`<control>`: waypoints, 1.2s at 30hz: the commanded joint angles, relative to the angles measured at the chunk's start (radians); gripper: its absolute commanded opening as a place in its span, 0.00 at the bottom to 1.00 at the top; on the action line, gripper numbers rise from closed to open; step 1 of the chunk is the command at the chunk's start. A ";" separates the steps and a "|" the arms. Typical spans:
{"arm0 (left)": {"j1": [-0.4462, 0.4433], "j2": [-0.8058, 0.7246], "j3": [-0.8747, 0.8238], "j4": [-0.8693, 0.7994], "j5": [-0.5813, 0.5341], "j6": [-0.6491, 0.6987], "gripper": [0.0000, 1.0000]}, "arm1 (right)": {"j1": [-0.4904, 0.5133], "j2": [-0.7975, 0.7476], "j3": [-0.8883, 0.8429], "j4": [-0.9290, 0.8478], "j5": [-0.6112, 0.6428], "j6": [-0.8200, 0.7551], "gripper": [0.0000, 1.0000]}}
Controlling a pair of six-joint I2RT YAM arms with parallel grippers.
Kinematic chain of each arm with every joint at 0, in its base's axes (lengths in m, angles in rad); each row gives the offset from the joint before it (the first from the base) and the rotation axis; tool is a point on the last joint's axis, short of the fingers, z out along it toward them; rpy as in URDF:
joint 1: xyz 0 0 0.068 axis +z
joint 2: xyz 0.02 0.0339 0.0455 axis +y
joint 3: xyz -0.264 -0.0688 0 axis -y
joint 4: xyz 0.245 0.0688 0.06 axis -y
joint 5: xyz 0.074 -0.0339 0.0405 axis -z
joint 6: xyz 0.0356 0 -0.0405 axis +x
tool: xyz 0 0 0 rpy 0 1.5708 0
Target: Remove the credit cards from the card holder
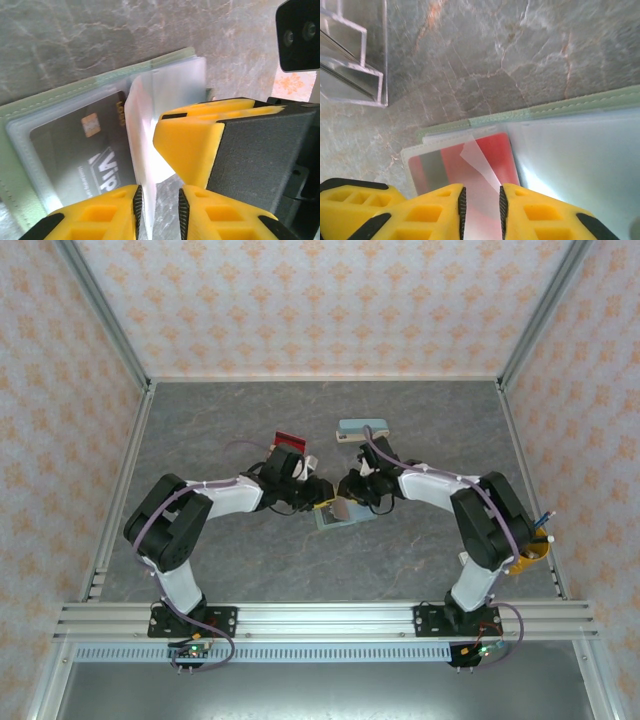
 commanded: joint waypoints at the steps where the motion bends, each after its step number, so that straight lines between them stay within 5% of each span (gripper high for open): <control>1: -0.016 0.027 0.036 0.029 0.018 -0.010 0.30 | 0.006 -0.058 -0.007 0.018 0.026 0.012 0.27; 11: -0.049 0.100 0.121 0.072 0.040 -0.044 0.30 | 0.003 -0.252 -0.043 -0.122 0.379 -0.012 0.35; 20: -0.080 0.188 0.212 0.121 0.062 -0.088 0.30 | 0.003 -0.355 -0.078 -0.187 0.534 -0.015 0.36; 36: -0.152 0.228 0.264 0.110 0.073 -0.101 0.30 | -0.116 -0.306 -0.120 -0.243 0.499 0.084 0.29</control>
